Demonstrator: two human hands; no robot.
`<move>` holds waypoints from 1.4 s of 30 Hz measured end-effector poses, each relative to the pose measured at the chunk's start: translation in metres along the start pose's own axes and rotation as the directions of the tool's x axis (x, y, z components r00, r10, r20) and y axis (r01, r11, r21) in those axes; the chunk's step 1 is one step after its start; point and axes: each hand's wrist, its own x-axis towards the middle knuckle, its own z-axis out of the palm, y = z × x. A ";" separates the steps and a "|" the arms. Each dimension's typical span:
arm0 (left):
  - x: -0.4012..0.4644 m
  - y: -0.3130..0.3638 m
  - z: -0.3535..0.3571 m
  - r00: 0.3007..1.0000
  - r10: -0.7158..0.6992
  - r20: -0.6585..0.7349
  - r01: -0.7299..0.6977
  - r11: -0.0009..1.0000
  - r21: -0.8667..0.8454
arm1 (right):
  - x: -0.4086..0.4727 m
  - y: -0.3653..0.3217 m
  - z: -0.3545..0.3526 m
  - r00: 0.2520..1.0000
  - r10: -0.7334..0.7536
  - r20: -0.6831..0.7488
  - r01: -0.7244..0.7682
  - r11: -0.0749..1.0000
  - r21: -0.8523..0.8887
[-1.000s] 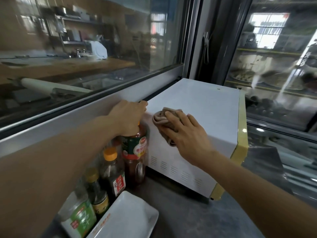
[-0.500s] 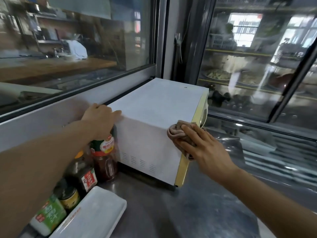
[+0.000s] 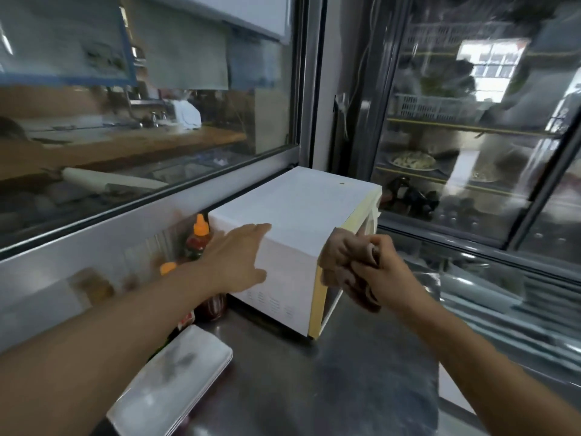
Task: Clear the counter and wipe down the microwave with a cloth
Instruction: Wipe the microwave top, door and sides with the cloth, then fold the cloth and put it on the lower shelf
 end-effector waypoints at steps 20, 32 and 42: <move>-0.184 0.128 -0.019 0.941 0.321 -0.108 -0.294 0.618 -0.729 | -0.231 -0.097 0.019 0.935 0.354 -0.025 -0.290 0.802 0.523; -0.213 0.219 -0.004 0.980 0.179 -0.085 -0.172 0.556 -0.813 | -0.345 -0.093 -0.045 0.918 0.355 -0.176 -0.225 0.833 0.505; -0.193 0.351 0.014 0.977 0.182 -0.116 -0.201 0.575 -0.793 | -0.368 -0.066 -0.154 0.811 0.201 -0.549 -0.242 0.970 -0.001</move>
